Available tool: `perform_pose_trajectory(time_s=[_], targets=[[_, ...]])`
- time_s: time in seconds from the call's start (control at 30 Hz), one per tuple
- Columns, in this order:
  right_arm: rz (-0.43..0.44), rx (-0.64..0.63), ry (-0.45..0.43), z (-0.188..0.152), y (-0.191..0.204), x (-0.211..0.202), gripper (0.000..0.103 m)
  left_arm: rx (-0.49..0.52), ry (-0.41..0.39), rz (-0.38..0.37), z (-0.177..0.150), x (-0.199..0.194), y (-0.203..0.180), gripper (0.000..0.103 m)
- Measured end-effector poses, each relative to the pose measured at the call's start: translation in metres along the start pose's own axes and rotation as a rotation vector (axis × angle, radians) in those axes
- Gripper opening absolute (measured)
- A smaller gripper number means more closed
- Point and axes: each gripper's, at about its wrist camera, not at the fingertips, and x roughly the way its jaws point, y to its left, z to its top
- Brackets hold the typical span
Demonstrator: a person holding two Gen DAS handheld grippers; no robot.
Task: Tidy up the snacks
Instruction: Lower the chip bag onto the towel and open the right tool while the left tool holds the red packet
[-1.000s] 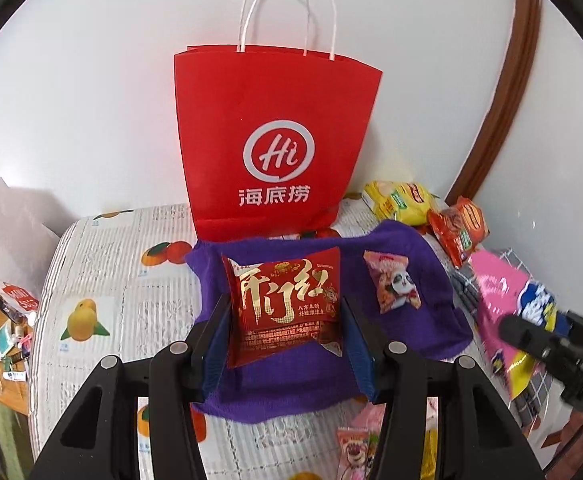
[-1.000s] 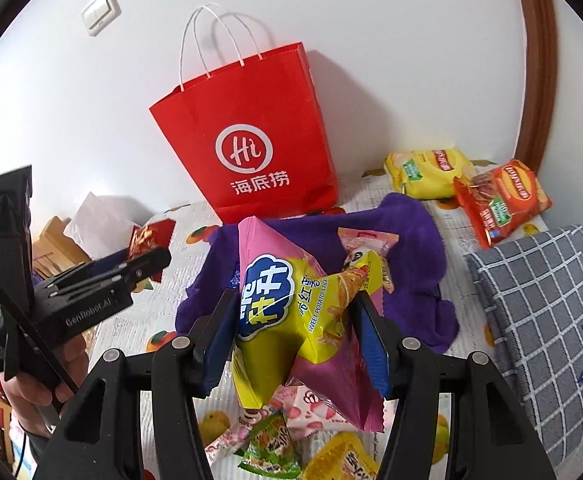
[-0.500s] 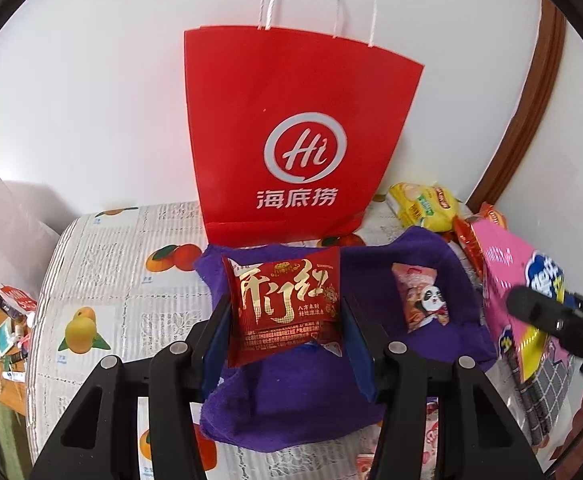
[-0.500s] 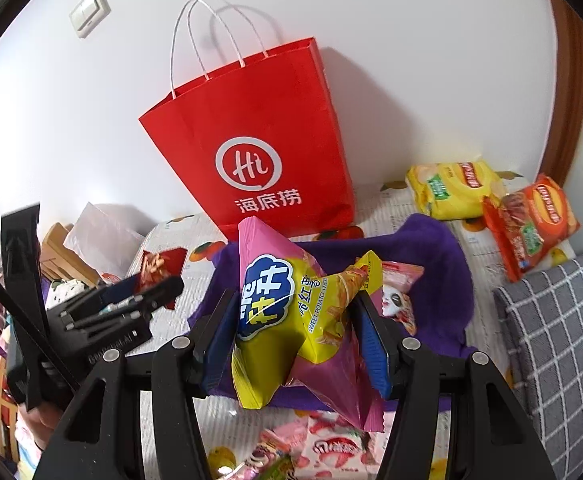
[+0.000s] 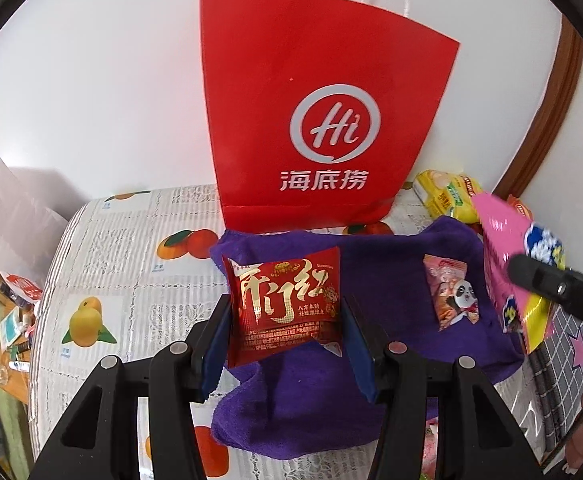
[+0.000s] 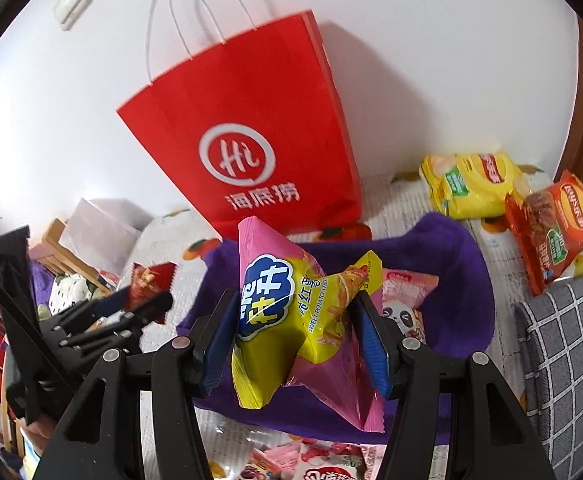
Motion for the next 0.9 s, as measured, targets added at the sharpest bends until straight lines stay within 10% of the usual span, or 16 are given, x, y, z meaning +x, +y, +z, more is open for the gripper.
perform_pose_trajectory(time_s=[0.9], targets=[[-0.042,-0.089,0.293,-0.006,0.004,0.066,0.059,-0.036,0.03,0.049,-0.001,0.018,0.007,0.05]])
